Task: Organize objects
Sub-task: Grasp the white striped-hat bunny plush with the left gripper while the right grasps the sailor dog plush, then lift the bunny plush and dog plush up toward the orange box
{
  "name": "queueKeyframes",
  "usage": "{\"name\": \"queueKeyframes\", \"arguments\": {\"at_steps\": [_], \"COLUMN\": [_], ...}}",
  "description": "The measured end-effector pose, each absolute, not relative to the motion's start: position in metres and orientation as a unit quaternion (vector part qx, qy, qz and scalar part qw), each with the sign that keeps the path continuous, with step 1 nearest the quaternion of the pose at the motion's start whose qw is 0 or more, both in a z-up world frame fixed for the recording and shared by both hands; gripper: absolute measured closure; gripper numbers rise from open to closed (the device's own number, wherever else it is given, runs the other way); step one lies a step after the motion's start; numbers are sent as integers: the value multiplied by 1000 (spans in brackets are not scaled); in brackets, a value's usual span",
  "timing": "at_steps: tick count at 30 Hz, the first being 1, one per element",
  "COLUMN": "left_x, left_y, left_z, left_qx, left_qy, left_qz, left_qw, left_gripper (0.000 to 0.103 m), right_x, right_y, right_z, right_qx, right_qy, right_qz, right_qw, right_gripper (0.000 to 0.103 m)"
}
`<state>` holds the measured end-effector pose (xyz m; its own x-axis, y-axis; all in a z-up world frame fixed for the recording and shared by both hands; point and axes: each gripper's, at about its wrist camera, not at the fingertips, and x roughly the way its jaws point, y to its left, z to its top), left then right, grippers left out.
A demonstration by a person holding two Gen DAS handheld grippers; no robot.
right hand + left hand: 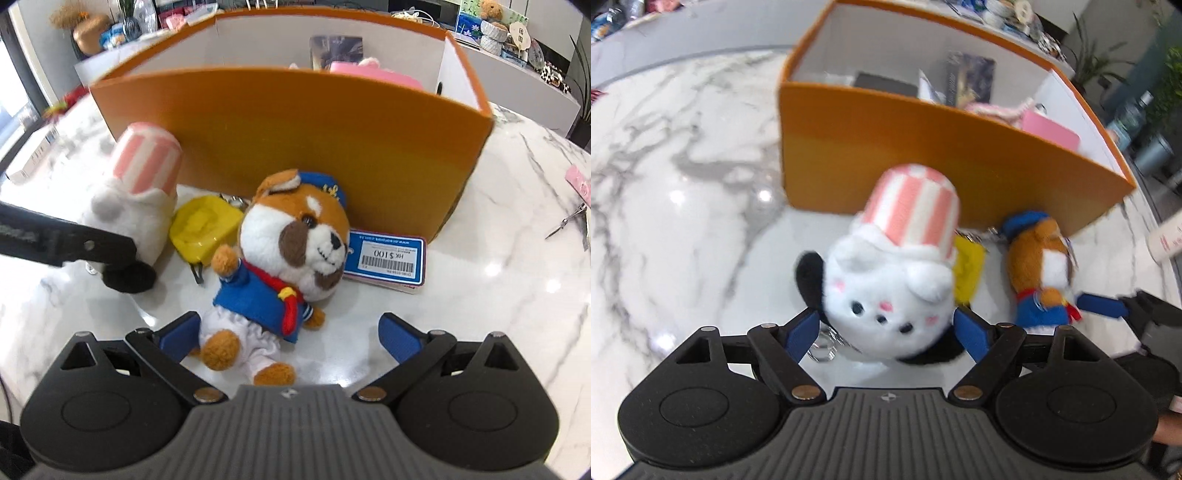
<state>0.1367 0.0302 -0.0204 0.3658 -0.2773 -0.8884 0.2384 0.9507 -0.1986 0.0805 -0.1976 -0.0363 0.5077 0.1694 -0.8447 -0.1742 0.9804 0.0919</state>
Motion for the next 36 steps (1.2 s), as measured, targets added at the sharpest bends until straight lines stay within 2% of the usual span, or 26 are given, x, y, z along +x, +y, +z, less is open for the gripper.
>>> {"name": "queueKeyframes", "arguments": {"at_steps": [5, 16, 21, 24, 26, 30, 36], "left_x": [140, 154, 154, 153, 153, 153, 144], "left_y": [18, -2, -4, -1, 4, 14, 21], "left_z": [-21, -43, -52, -52, -51, -51, -45], "left_qx": [3, 68, 83, 77, 56, 23, 34], "left_qy": [527, 515, 525, 527, 535, 545, 535], "left_qz": [-140, -123, -125, -122, -121, -123, -118], "left_qw": [838, 845, 838, 837, 834, 829, 836], "left_gripper": [9, 8, 11, 17, 19, 21, 21], "right_x": [86, 110, 111, 113, 115, 111, 103], "right_y": [-213, -203, -203, -203, -202, -201, -207], "right_z": [-31, -43, -44, -43, -43, -41, -33], "right_qx": [82, 66, 57, 51, 52, 46, 31], "right_qy": [475, 483, 475, 470, 471, 471, 466], "right_qz": [104, 84, 87, 101, 106, 120, 128], "right_qw": [870, 869, 874, 875, 874, 873, 875], "right_gripper": [1, 2, 12, 31, 38, 40, 41]}}
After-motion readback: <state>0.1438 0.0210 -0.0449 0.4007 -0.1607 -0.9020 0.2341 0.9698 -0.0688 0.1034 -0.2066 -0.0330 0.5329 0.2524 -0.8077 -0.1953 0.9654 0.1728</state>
